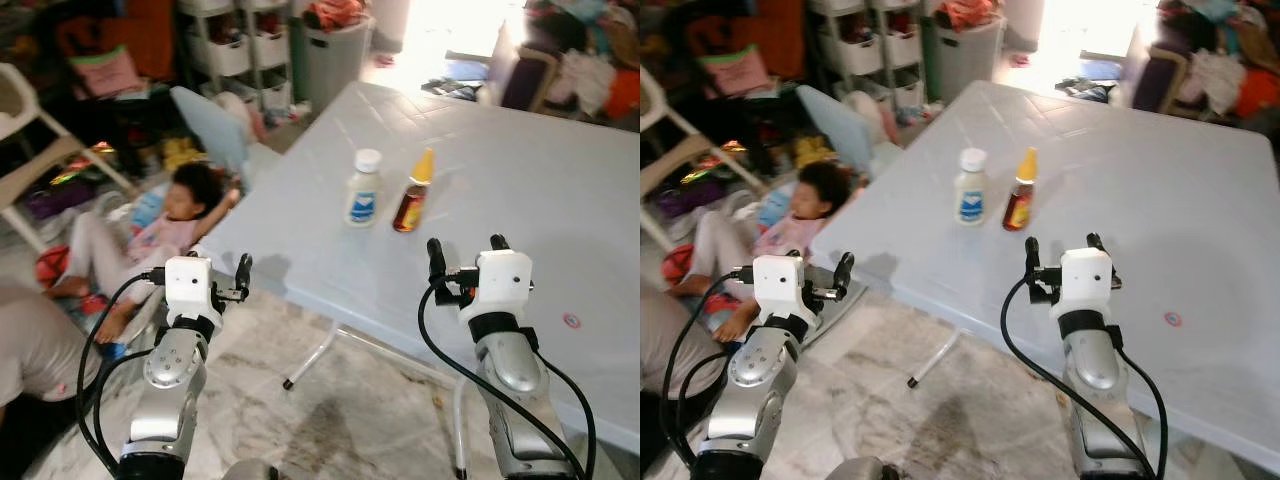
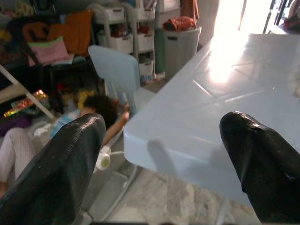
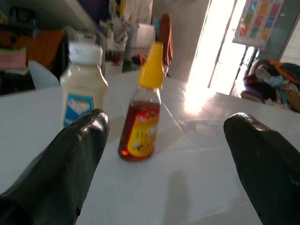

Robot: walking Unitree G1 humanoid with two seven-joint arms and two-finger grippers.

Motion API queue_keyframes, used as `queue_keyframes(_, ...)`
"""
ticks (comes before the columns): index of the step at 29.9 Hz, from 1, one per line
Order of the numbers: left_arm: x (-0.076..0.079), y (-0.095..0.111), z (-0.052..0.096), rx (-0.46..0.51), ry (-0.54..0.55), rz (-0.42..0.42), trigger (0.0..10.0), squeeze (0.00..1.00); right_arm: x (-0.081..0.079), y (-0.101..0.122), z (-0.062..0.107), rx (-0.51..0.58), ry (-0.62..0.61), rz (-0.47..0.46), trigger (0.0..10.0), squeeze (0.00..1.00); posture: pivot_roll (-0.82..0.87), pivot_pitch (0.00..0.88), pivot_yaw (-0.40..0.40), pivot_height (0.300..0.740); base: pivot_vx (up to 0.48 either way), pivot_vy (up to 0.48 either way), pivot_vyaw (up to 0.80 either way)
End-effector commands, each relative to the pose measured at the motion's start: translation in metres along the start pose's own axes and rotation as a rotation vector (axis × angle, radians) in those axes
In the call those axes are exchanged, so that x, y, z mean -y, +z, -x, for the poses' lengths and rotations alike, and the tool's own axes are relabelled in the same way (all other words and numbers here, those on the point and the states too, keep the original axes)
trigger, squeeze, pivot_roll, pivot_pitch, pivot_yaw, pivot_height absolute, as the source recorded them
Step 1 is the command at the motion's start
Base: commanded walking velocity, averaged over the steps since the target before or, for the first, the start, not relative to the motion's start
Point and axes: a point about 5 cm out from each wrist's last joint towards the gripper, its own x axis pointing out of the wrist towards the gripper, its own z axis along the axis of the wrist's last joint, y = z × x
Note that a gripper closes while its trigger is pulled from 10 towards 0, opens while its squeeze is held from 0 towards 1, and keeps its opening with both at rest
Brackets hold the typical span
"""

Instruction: Restocking fridge

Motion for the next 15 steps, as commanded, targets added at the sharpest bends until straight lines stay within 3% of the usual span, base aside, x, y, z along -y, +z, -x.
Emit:
queue_keyframes(1,0.0025,0.0084,-0.0061,0.034,-0.020,-0.003,10.0,0.00,0.0035,-0.0015,0.0009,-0.008,-0.022,-0.015,10.0,0.00,-0.06,0.000,0.028,0.740,0.420,0.000,0.00)
queue_keyframes(10,0.0099,0.0099,-0.0088,0.039,-0.044,0.006,10.0,0.00,0.0029,-0.0017,0.0022,-0.009,-0.028,-0.014,10.0,0.00,-0.07,0.000,0.034,0.740,0.368,0.054,0.00)
queue_keyframes(15,0.0102,0.0103,-0.0092,0.040,-0.044,0.003,10.0,0.00,0.0019,-0.0023,0.0019,-0.010,-0.035,-0.005,10.0,0.00,-0.06,0.000,0.032,0.740,0.000,0.000,0.00)
